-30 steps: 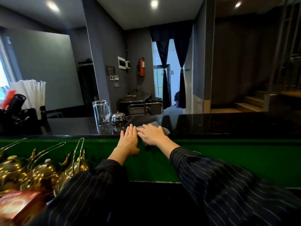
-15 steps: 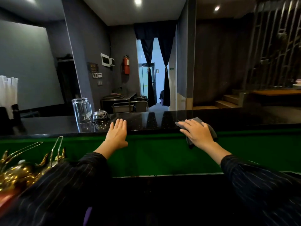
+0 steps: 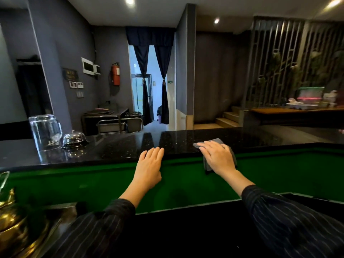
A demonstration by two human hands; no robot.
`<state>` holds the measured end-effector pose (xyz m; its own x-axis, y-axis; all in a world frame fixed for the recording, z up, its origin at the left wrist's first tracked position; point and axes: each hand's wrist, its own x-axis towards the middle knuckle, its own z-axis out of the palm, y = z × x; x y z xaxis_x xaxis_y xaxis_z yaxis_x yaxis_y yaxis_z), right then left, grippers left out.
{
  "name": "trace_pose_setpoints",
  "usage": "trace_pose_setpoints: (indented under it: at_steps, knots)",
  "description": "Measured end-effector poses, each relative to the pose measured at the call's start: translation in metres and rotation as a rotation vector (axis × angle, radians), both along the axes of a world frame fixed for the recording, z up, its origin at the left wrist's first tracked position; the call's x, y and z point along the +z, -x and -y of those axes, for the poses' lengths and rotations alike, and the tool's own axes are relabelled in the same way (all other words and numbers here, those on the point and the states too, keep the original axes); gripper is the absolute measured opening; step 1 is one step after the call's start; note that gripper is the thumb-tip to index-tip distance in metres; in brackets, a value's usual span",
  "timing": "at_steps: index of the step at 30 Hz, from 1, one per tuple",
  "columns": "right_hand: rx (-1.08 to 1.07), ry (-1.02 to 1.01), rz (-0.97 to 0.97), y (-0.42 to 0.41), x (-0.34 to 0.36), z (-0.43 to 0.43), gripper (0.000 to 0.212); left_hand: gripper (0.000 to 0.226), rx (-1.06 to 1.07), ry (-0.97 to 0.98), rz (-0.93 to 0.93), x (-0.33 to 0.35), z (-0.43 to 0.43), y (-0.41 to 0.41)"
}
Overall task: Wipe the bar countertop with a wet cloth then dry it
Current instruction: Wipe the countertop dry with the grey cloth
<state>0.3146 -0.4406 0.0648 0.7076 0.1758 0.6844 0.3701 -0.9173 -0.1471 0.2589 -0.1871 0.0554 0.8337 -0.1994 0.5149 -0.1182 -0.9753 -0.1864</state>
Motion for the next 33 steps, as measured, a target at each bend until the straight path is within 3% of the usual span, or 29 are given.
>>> trace_pose_setpoints:
  at_steps: [8,14,17,20,24,33]
  knots:
    - [-0.143,0.057,-0.453,-0.025,0.035,-0.005,0.049,0.081,0.0,0.074,-0.003,-0.003,0.007,0.0]
    - [-0.209,0.111,-0.676,-0.036,0.049,-0.011,0.054,0.069,-0.187,0.033,-0.051,0.02,-0.031,0.001]
    - [-0.219,0.153,-0.744,-0.045,0.054,-0.013,0.054,0.078,-0.072,0.083,-0.168,0.038,-0.072,0.0]
    - [-0.188,0.203,-0.794,-0.056,0.058,-0.019,0.054,0.057,0.06,0.078,-0.32,0.05,-0.106,-0.006]
    - [-0.126,0.237,-0.833,-0.08,0.062,-0.032,0.052,0.06,0.108,0.23,-0.42,0.054,-0.13,-0.021]
    - [-0.067,0.246,-0.853,-0.135,0.065,-0.107,0.056,0.084,0.1,0.221,-0.403,0.048,-0.132,-0.03]
